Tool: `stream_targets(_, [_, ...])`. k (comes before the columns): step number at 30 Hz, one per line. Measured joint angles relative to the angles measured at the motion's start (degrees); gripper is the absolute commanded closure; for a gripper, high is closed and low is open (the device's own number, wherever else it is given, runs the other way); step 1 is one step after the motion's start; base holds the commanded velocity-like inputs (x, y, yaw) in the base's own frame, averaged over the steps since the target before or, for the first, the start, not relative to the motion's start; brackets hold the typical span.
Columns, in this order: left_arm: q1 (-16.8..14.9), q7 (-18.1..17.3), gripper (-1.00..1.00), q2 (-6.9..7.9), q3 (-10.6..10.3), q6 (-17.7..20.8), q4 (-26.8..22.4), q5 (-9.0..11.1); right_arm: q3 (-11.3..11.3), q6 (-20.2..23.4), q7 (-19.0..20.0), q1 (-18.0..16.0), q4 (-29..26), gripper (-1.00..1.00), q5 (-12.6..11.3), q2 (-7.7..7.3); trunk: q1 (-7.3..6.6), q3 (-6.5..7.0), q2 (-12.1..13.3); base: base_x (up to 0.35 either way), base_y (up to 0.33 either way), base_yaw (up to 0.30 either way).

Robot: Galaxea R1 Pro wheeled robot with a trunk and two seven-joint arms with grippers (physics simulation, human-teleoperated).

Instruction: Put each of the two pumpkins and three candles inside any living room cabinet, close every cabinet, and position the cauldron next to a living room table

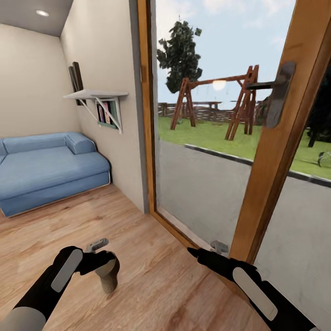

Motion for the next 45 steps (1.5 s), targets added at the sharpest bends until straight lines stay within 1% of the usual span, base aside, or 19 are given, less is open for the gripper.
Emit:
stream_targets(11, [0.01,0.0,1.0,-0.03,0.01,-0.01,-0.01,-0.16,0.15,0.01,-0.44,-0.01,0.02,-1.0,0.08,0.12,0.01,-0.01,0.0,0.304,0.018,0.271])
stream_targets(15, [0.01,0.0,1.0,-0.07,0.01,-0.04,-0.01,-0.18,0.61,0.03,-0.53,-0.01,0.02,-1.0,0.09,0.15,0.01,-0.01,0.0,0.222,0.0,0.287])
stream_targets(21, [0.02,0.0,1.0,-0.02,0.01,0.0,-0.01,-0.17,0.84,0.1,-0.54,-0.01,0.11,-1.0,0.09,0.17,0.03,-0.01,0.0,0.083,0.008,0.287])
stream_targets(31, [0.02,-0.09,1.0,0.01,0.01,-0.01,-0.01,-0.21,0.85,0.12,-0.57,-0.01,0.17,-1.0,0.09,0.17,0.02,-0.01,0.0,0.042,0.108,0.287])
stream_targets(45, [0.02,-0.01,1.0,0.01,0.01,-0.03,-0.01,-0.28,0.86,0.28,-0.58,-0.01,0.2,-1.0,0.09,0.17,0.01,-0.01,0.0,0.199,0.001,0.287])
